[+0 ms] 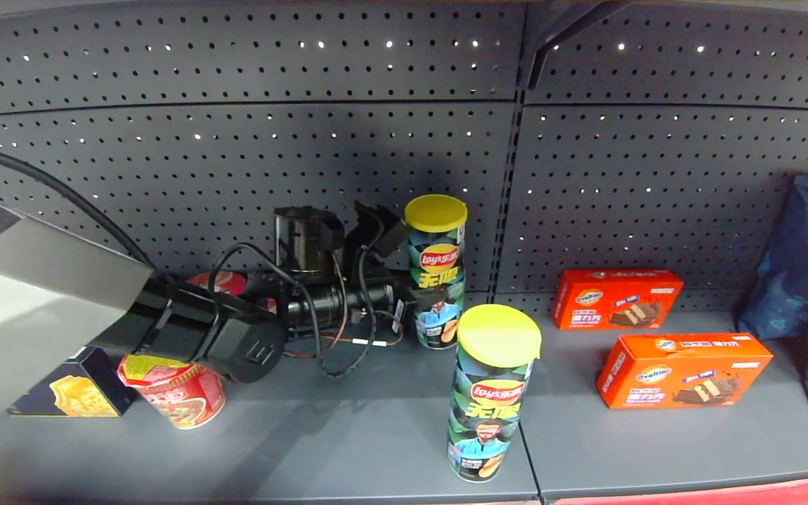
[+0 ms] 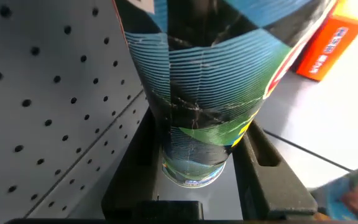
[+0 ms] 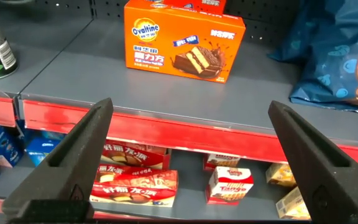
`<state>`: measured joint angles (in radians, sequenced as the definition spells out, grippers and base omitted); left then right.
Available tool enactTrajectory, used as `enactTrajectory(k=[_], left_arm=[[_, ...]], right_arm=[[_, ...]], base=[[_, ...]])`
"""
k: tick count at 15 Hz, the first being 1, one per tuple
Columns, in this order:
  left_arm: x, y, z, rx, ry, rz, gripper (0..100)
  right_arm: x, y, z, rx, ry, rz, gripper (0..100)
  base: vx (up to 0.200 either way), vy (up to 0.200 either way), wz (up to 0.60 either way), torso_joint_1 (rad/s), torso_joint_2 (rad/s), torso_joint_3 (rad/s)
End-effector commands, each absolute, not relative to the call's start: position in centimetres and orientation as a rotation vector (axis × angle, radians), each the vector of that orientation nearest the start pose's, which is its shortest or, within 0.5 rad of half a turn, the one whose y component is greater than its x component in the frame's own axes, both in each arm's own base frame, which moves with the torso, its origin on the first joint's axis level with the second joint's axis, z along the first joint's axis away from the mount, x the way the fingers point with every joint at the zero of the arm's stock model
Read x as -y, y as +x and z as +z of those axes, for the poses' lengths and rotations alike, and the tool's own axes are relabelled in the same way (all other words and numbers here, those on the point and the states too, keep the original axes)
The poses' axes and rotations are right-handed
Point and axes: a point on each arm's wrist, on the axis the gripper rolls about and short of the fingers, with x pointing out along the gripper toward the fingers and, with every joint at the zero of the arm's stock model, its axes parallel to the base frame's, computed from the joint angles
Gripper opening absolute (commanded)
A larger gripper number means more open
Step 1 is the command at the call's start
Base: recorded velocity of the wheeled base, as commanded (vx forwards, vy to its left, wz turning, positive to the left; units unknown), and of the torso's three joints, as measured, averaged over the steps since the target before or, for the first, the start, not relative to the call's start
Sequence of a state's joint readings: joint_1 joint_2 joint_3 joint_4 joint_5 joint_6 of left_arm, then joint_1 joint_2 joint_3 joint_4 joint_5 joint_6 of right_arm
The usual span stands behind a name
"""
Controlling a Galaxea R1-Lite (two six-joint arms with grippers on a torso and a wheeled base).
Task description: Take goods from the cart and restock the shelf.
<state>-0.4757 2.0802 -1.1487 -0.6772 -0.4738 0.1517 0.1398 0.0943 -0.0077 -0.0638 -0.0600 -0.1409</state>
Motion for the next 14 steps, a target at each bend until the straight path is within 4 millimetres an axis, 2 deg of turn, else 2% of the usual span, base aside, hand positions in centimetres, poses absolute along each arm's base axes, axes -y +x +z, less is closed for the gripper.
enactTrajectory(k=[1,7,14], left_arm=[[19.9,36.3,13.1,-0.213,0.14,-0.963,0],[20.3,38.3,12.3,-0.203,0.139,-0.952,0],[20.6,38.9,10.9,-0.225,0.143,-0.954,0]], right_arm=[[0.3,-1.5,8.6,-0.019,-0.143,0.081,100],[0.3,-1.5,8.6,-0.018,-0.154,0.089,100],[0.3,-1.5,8.6,-0.017,-0.162,0.089,100]], base=[[0.0,0.0,0.0,0.0,0.0,0.0],[0.0,0.0,0.0,0.0,0.0,0.0],[0.0,0.0,0.0,0.0,0.0,0.0]])
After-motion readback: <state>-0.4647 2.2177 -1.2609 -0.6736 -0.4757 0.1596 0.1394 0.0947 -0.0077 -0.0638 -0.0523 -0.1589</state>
